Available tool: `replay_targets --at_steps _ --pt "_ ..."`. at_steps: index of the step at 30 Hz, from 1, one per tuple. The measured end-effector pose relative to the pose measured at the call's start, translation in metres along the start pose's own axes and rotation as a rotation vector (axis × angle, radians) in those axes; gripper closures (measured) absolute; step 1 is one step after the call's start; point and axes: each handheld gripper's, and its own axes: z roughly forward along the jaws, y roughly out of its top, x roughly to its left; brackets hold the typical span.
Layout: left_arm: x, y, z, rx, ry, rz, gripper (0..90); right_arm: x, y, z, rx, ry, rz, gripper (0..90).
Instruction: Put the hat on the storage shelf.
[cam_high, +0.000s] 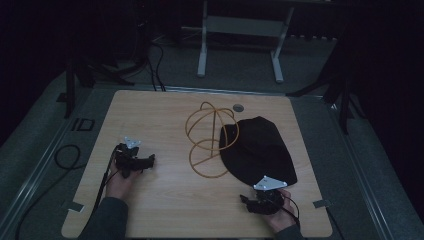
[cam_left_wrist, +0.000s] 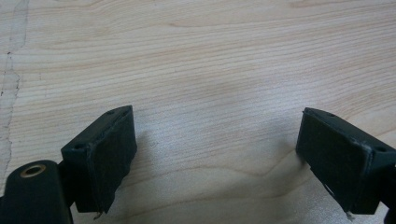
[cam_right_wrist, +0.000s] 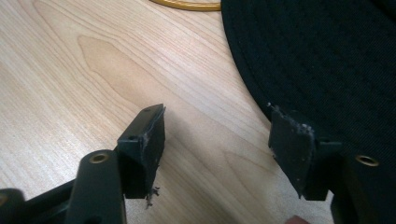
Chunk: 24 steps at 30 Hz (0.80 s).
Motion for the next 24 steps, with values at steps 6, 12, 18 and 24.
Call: replay_targets --at_steps 6,12,18,24 --pt "0.0 0.0 0.0 0.0 0.0 0.0 12.5 0.001 0.002 -0.001 0.016 0.0 0.003 37.3" --pt "0.0 0.0 0.0 0.0 0.0 0.0 12.5 0.003 0.006 -0.001 0.051 0.01 -0.015 42.6" --pt "0.0 0.0 0.0 0.0 -0.001 0.0 12.5 0.008 0.01 -0.003 0.087 0.033 -0.051 50.6" --pt "0.0 0.0 0.0 -0.001 -0.002 0.0 12.6 0.016 0.022 -0.009 0.129 0.055 -0.125 52.2"
